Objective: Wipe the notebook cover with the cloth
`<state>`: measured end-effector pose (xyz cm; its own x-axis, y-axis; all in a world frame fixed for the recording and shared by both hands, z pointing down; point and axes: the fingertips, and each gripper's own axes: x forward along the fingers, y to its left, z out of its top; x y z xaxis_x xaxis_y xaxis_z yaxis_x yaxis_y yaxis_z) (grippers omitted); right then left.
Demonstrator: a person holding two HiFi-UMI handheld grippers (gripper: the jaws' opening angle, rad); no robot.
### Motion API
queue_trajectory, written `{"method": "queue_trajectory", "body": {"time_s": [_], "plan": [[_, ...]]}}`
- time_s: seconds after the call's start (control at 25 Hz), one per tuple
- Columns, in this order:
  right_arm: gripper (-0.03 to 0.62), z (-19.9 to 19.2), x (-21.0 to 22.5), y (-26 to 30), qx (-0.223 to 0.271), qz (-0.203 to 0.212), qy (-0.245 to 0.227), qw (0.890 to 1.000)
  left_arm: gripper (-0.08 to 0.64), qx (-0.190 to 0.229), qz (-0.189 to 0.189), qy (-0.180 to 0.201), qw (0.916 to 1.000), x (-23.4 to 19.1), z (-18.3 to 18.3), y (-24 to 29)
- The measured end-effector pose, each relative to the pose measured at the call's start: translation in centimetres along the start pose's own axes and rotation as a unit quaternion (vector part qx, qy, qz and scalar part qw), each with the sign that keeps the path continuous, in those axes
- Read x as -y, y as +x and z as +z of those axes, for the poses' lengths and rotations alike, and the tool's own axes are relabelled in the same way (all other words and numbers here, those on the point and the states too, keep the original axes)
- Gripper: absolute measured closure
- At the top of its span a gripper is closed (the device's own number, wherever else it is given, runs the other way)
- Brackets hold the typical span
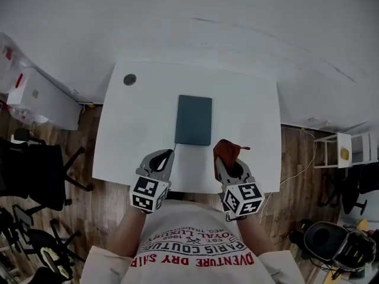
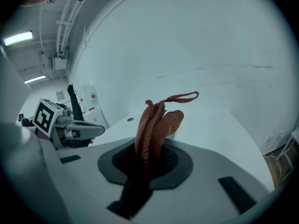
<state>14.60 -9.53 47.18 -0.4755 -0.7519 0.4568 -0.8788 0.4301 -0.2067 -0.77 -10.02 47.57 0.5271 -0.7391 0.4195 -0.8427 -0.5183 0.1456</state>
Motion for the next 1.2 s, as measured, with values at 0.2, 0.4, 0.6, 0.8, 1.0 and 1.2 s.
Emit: {"method": "queue_trajectory", "body": {"time_s": [0.2, 0.4, 0.6, 0.8, 1.0, 1.2], "plan": [[0.518, 0.5, -0.1, 4.2, -0.025, 0.004, -0.015, 1.0, 0.549, -0.04, -0.031, -0.005, 0.9987, -1.6, -1.3, 4.0], [0.518, -0.6, 0.5, 7.0, -0.06, 0.018, -0.014, 0.998, 0.549, -0.1, -0.037, -0.031, 0.9939, -2.3, -5.0, 7.4], [0.518, -0.4, 1.8, 9.2, -0.084, 0.035, -0.02, 0.996, 0.549, -0.149, -0.02, -0.081, 0.9853, -3.5, -8.2, 10.6], [0.518, 0.0, 2.8, 10.8, -0.091, 0.046, -0.023, 0.994, 0.549, -0.18, -0.016, -0.084, 0.9799, -3.7, -9.9, 12.7], [0.518, 0.8, 2.7, 13.4, -0.096, 0.06, -0.036, 0.993, 0.549, -0.199, -0.01, -0.094, 0.9753, -4.4, -10.8, 13.2], [0.518, 2.5, 2.2, 16.9, -0.093, 0.073, -0.069, 0.991, 0.551, -0.192, -0.011, -0.111, 0.9751, -4.5, -10.8, 13.4]]}}
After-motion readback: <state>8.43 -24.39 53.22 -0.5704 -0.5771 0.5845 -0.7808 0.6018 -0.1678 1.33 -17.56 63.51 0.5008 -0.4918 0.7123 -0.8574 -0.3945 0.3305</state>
